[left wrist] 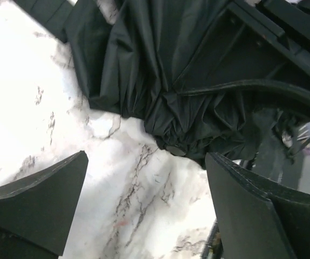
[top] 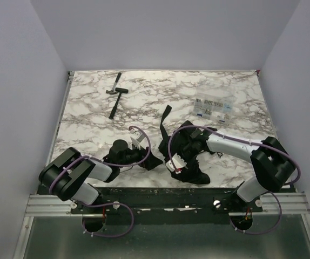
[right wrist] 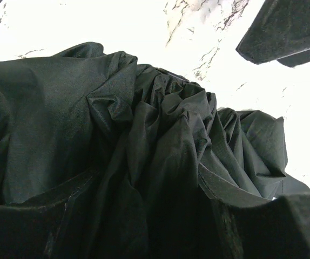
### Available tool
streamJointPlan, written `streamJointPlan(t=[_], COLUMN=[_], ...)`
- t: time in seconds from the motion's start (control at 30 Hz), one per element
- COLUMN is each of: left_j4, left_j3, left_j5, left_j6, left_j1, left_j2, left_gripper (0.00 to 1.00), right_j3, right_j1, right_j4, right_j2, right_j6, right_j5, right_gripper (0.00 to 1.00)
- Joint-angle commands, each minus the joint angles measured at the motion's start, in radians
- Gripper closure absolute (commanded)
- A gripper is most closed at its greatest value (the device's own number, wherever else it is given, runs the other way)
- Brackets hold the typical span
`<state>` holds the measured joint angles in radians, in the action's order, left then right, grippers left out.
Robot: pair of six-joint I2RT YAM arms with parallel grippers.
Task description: Put away the umbrella
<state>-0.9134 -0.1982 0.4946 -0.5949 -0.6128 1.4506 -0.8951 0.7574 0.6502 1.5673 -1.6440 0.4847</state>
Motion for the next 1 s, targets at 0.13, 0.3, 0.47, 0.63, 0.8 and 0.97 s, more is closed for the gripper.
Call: streamJointPlan(t=[0.13, 0.3, 0.47, 0.63, 0.8, 0.97], left_j4=[-0.546, -0.618, -0.505, -0.308, -0.321, -0.523], left_j3=[-0.05, -0.079, -0.127, -0.236, -0.192, -0.139], left_j5=[0.011, -0.113, -0.119, 0.115, 0.205, 0.197], left_j6=[0.085, -0.05, -0.056, -0.074, -0.131, -0.246], left_j1=[-0.031, -0.034, -0.032, -0.056, -0.132, -0.225], left_j2=[0.273, 0.376, 0.386, 0.429, 0.505, 0.625], left_gripper=[0.01, 0.04, 0.19, 0.68, 0.87, 0.87], right_j3=[0.123, 0.18, 0.177, 0.163, 0.158, 0.128], right_j1=[0.003, 0.003, 0.003, 0.002, 0.0, -0.018], right_j4=[0.017, 0.002, -0.01, -0.051, -0.092, -0.128], right_j2=[-0.029, -0.072, -0.066, -0.052, -0.056, -0.048], right_j6=[-0.033, -0.081, -0.075, -0.013, 0.036, 0.115], right_j5=[0.031, 0.038, 0.049, 0.03, 0.013, 0.017], right_gripper=[0.46, 0.45, 0.45, 0.47, 0.48, 0.48])
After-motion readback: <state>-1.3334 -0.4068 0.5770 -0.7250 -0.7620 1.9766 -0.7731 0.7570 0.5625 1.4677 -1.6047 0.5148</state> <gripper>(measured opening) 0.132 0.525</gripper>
